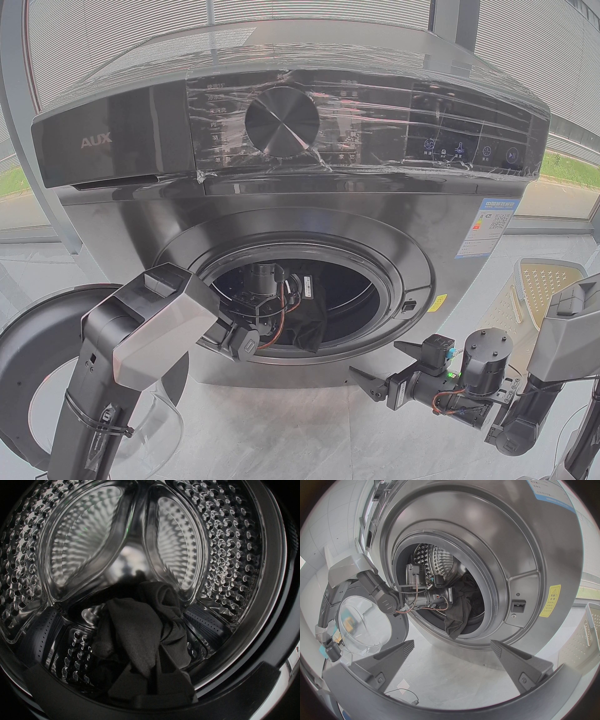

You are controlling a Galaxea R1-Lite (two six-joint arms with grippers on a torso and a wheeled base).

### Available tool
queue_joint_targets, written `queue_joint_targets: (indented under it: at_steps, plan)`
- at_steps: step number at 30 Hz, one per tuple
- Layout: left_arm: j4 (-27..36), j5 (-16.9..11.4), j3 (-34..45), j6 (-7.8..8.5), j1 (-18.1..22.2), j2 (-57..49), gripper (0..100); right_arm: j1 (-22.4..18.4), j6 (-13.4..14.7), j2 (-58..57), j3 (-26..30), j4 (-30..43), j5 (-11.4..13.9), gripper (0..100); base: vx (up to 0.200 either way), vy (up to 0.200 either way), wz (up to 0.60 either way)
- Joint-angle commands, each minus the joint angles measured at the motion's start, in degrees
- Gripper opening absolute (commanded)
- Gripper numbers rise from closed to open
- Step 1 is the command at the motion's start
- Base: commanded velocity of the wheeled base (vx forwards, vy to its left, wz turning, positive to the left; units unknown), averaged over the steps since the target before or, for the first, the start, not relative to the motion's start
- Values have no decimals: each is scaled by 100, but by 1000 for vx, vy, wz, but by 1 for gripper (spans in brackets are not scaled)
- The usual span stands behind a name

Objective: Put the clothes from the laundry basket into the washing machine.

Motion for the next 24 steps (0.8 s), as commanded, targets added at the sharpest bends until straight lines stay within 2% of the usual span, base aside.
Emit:
queue_joint_targets:
  at_steps: [1,2,3,10,14,16,24]
  plan:
    - [-178,13,-283,-12,66,249,0,3,1,14,3,-52,-3,100,0,0,0]
    - [-398,13,-230,5,75,284,0,-6,1,58,3,-61,-3,100,0,0,0]
    - [-398,4,-168,5,66,275,100,-6,1,58,3,-61,-3,100,0,0,0]
    - [-336,-84,297,-74,4,64,100,-15,1,67,3,-61,-3,100,0,0,0]
    - [-37,-357,921,-83,-110,-164,100,-6,10,67,3,-61,-3,100,0,0,0]
    - [59,-401,1080,-74,-136,-217,100,3,10,67,3,-61,-3,100,0,0,0]
    - [121,-409,1106,-30,-163,-15,100,12,10,58,3,-61,-3,100,0,0,0]
